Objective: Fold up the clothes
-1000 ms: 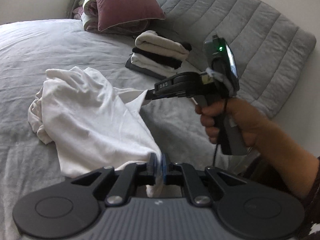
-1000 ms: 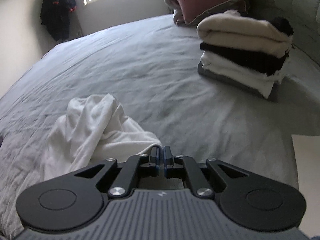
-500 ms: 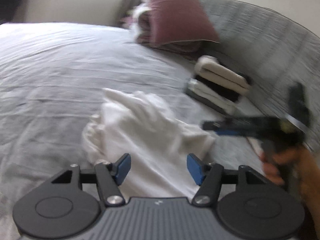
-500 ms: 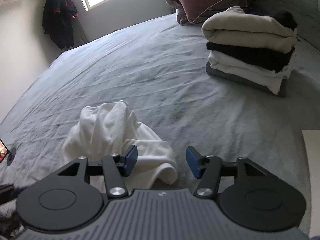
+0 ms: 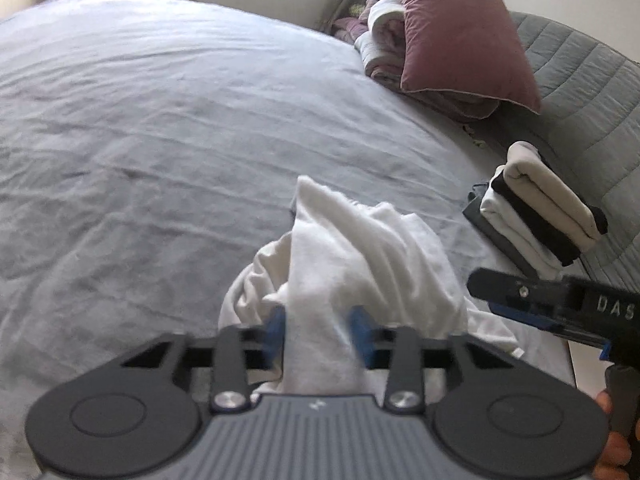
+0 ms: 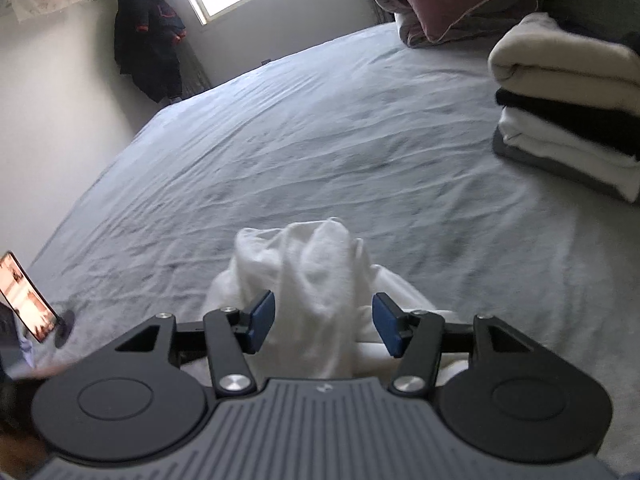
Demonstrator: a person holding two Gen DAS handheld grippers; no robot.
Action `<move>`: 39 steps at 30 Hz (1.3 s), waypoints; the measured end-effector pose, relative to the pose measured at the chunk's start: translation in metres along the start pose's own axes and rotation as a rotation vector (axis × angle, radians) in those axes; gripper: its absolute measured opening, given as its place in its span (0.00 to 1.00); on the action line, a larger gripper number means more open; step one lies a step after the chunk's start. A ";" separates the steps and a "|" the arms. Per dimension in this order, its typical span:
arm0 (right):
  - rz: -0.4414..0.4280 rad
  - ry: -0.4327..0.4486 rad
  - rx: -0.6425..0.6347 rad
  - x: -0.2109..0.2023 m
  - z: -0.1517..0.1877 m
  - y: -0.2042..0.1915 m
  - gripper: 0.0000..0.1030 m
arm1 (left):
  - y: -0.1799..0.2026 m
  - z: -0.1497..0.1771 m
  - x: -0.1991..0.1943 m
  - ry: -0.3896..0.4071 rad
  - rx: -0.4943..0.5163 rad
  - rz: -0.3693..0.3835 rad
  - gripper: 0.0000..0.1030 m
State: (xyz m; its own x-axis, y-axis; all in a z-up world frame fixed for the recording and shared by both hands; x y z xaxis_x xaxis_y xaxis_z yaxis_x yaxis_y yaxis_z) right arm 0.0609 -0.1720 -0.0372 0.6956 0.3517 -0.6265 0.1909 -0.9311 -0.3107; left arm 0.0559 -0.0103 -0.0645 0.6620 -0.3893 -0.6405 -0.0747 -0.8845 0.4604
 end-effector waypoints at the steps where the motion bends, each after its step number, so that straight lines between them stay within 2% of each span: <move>1: -0.009 -0.004 0.006 0.002 0.000 -0.002 0.57 | 0.002 0.001 -0.002 0.000 0.004 0.010 0.15; 4: -0.021 -0.009 0.006 0.009 -0.002 -0.009 0.57 | 0.007 0.005 -0.007 0.001 0.017 0.042 0.05; 8: -0.042 -0.004 -0.012 0.015 -0.002 -0.020 0.57 | 0.014 0.009 -0.013 0.003 0.034 0.083 0.04; 14: -0.139 -0.011 -0.042 0.015 0.001 -0.043 0.57 | 0.027 0.022 -0.024 -0.009 0.076 0.150 0.03; 22: -0.165 -0.113 -0.085 0.031 0.020 -0.053 0.56 | 0.047 0.055 -0.038 -0.065 0.176 0.250 0.03; 23: -0.160 -0.124 -0.096 0.031 0.023 -0.053 0.49 | 0.050 0.059 -0.039 -0.072 0.189 0.263 0.03; 24: -0.156 -0.133 -0.108 0.031 0.026 -0.053 0.33 | 0.050 0.061 -0.039 -0.078 0.192 0.261 0.03; 25: -0.152 -0.142 -0.120 0.031 0.029 -0.053 0.24 | 0.048 0.062 -0.039 -0.083 0.191 0.255 0.03; 26: -0.147 -0.151 -0.132 0.030 0.032 -0.053 0.14 | 0.045 0.062 -0.039 -0.089 0.185 0.248 0.03; 27: -0.146 -0.157 -0.138 0.029 0.034 -0.052 0.10 | 0.042 0.059 -0.039 -0.089 0.172 0.242 0.03; 30: -0.147 -0.162 -0.141 0.024 0.037 -0.048 0.09 | 0.030 0.044 -0.047 -0.052 0.117 0.238 0.07; 32: -0.153 -0.164 -0.128 0.021 0.039 -0.044 0.09 | 0.020 0.033 -0.051 -0.024 0.066 0.237 0.18; 33: -0.160 -0.169 -0.117 0.019 0.040 -0.042 0.09 | 0.014 0.026 -0.052 -0.010 0.033 0.235 0.29; 34: -0.168 -0.173 -0.106 0.017 0.041 -0.040 0.09 | 0.009 0.021 -0.050 -0.009 -0.004 0.232 0.35; 39: -0.204 -0.198 -0.064 0.010 0.048 -0.034 0.09 | -0.012 0.007 -0.028 -0.042 -0.196 0.236 0.42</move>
State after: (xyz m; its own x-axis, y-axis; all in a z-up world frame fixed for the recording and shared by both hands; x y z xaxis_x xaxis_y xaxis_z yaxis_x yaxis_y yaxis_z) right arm 0.0277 -0.1320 -0.0669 0.4906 0.5385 -0.6851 0.3608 -0.8412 -0.4028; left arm 0.0327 0.0090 -0.0565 0.6120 -0.5920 -0.5244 -0.0747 -0.7034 0.7069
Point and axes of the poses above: each gripper's, at about its wrist camera, not at the fingertips, and x roughly the way its jaws point, y to its right, z to its underside, the point moved 9 cm from there along x, roughly the way its jaws point, and after that the axes turned 7 degrees about -x, right-handed, at the moved point
